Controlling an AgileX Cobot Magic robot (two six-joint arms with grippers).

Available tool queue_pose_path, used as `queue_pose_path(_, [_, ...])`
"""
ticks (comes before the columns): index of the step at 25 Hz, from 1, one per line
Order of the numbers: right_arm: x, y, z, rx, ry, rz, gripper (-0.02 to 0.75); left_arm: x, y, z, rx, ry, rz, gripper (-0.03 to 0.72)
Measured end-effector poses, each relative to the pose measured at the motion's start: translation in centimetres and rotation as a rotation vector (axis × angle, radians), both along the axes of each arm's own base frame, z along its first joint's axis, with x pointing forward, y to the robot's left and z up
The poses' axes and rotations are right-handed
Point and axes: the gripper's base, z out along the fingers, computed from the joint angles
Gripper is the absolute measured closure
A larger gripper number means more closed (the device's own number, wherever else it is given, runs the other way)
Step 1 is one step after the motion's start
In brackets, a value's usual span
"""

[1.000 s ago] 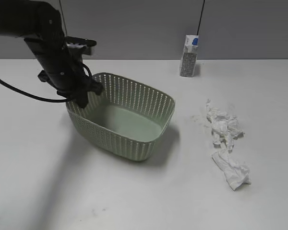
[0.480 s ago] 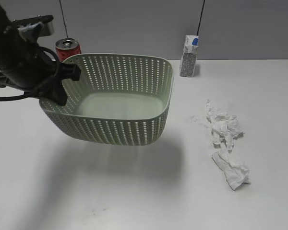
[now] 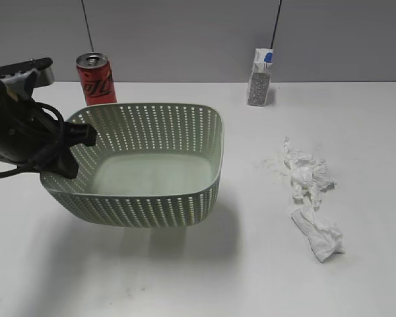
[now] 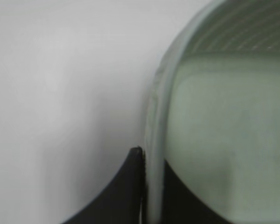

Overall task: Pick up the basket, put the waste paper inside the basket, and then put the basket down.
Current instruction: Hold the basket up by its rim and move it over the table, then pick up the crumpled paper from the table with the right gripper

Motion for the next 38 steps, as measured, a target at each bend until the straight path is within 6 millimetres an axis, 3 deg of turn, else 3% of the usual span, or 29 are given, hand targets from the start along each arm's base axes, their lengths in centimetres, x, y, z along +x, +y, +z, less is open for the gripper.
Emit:
queue_pose_path(5, [4.7, 0.9, 2.2, 0.023, 0.189, 0.02, 0.218, 0.2, 0.0, 0.0, -0.01, -0.024, 0.013, 0.683])
queue_pose_path(11, [14.2, 3.2, 2.6, 0.058, 0.464, 0.125, 0.218, 0.3, -0.1, -0.5, -0.007, -0.013, 0.016, 0.683])
queue_pose_path(14, [18.8, 4.6, 0.2, 0.091, 0.611, 0.197, 0.218, 0.4, -0.1, -0.7, -0.004, -0.007, 0.016, 0.683])
queue_pose_path(18, [22.7, 5.2, -5.4, 0.098, 0.815, 0.206, 0.218, 0.4, -0.1, -0.7, -0.005, -0.01, 0.017, 0.683])
queue_pose_path(22, [24.4, 6.9, -9.6, 0.035, 0.891, 0.264, 0.218, 0.4, -0.1, -0.7, -0.006, -0.013, 0.018, 0.683])
queue_pose_path(26, [25.1, 9.5, -11.5, -0.066, 0.835, 0.338, 0.218, 0.4, -0.1, -0.7, -0.007, -0.013, 0.019, 0.683])
queue_pose_path(32, [25.1, 11.6, -14.6, -0.12, 0.886, 0.38, 0.247, 0.4, -0.1, -0.7, -0.008, -0.013, 0.021, 0.683])
queue_pose_path(36, [25.0, 11.8, -15.5, -0.123, 0.921, 0.379, 0.4, 0.4, -0.1, -0.7, -0.008, -0.013, 0.021, 0.683])
queue_pose_path(38, [25.0, 11.8, -15.3, -0.12, 0.912, 0.377, 0.568, 0.4, -0.1, -0.7, -0.008, -0.013, 0.021, 0.683])
